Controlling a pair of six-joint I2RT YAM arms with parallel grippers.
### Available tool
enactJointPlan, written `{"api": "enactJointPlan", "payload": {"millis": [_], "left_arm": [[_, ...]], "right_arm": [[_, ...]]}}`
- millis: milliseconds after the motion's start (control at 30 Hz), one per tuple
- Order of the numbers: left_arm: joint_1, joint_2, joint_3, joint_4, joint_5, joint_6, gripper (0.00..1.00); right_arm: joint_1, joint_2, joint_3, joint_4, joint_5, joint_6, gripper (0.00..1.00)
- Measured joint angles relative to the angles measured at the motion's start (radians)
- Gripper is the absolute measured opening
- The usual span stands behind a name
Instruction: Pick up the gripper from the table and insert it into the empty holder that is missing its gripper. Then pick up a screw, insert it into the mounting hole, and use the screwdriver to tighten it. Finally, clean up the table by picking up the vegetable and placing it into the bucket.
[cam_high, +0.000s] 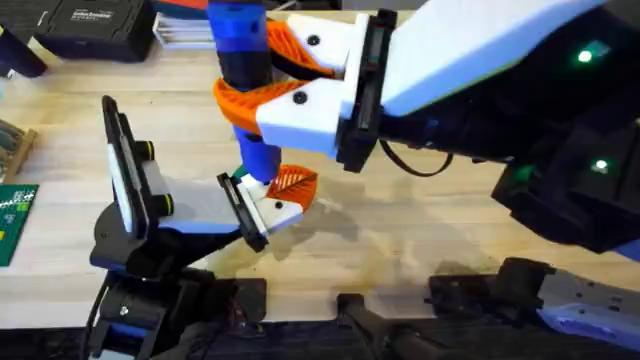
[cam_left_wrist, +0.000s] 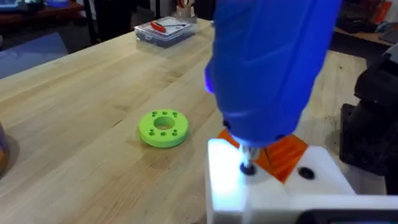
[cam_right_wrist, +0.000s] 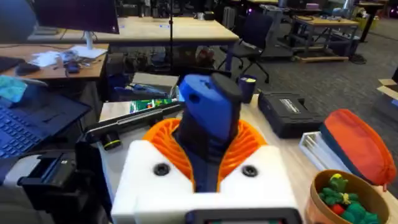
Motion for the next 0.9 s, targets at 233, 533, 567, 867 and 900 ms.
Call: {"api": "enactJointPlan", "payload": {"millis": [233, 533, 567, 867, 900], "left_arm": [[0.0, 0.0, 0.0, 0.002, -0.002, 0.003, 0.009], [-0.001, 0.0, 0.003, -0.005, -0.003, 0.006, 0.009], [-0.001, 0.0, 0.003, -0.006, -0.003, 0.006, 0.009], [-0.001, 0.0, 0.003, -0.005, -0.003, 0.006, 0.009], [-0.001, 0.0, 0.003, -0.005, -0.003, 0.006, 0.009]], "right_arm": [[-0.006, 0.0, -0.004, 0.02, -0.022, 0.002, 0.133], [-0.057, 0.005, 0.13, 0.048, 0.002, -0.003, 0.13], [-0.06, 0.004, 0.16, 0.054, 0.008, -0.005, 0.129], [-0.091, -0.017, 0.225, -0.203, 0.035, -0.116, 0.127], [-0.101, -0.018, 0.225, -0.245, 0.053, -0.143, 0.127]]}}
